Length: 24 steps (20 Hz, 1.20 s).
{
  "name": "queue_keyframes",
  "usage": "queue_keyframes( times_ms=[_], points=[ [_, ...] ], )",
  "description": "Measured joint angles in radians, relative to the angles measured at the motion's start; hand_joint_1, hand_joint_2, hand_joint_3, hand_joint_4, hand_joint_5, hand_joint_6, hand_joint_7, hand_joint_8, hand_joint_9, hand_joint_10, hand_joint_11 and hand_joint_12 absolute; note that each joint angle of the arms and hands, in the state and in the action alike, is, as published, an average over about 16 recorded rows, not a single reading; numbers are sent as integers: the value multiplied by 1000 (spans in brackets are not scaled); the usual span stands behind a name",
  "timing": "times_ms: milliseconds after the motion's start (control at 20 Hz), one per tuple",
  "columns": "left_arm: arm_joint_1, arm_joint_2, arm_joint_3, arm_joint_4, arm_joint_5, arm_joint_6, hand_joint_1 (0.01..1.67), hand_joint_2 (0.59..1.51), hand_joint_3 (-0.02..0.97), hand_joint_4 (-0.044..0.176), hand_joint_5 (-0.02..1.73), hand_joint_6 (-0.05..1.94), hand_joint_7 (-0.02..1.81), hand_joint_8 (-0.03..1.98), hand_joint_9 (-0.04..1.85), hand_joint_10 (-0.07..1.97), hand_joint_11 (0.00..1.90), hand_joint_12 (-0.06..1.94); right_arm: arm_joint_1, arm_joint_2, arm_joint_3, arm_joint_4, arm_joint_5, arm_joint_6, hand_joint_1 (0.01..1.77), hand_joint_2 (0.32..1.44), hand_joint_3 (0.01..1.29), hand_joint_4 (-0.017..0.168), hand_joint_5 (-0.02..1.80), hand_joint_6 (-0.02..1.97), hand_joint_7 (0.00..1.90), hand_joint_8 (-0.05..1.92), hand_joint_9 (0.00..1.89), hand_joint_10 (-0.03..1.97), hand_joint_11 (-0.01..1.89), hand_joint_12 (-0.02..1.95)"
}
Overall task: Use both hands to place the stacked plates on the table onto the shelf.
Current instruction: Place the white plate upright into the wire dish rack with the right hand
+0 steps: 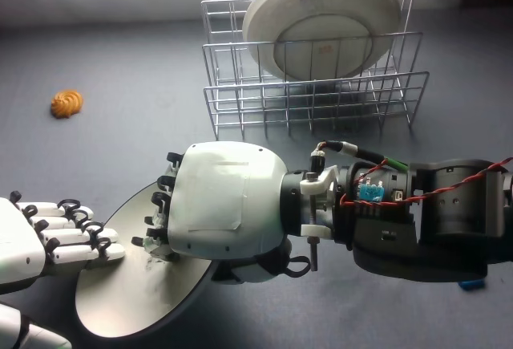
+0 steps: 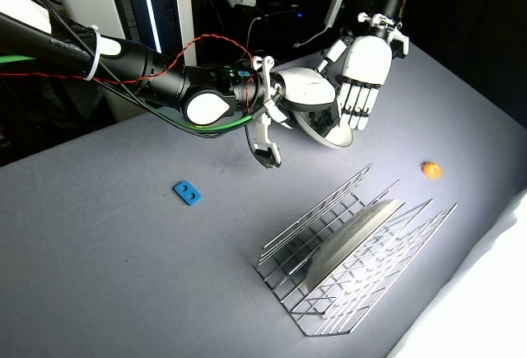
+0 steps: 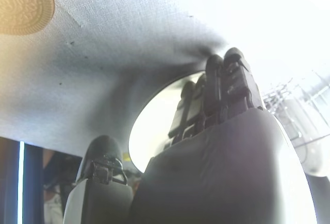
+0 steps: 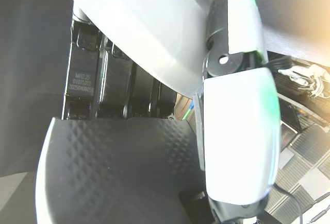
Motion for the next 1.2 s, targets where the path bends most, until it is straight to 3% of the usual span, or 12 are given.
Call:
queue_keyframes(
  times_ms=[650,1200],
  points=[
    [-120,42,13,-4,-49,2,15,1222,7,-1,121,8,65,9,38,12,21,1,8,34,-22,4,-2,7,1152,959,13,3,905,594,1058,730,1349,26,928,988],
    [-233,84,39,16,-71,2,22,1221,8,-2,125,9,85,15,48,6,22,1,69,189,-158,-5,-34,15,1179,963,12,12,956,803,1133,755,1355,26,928,988]
  ],
)
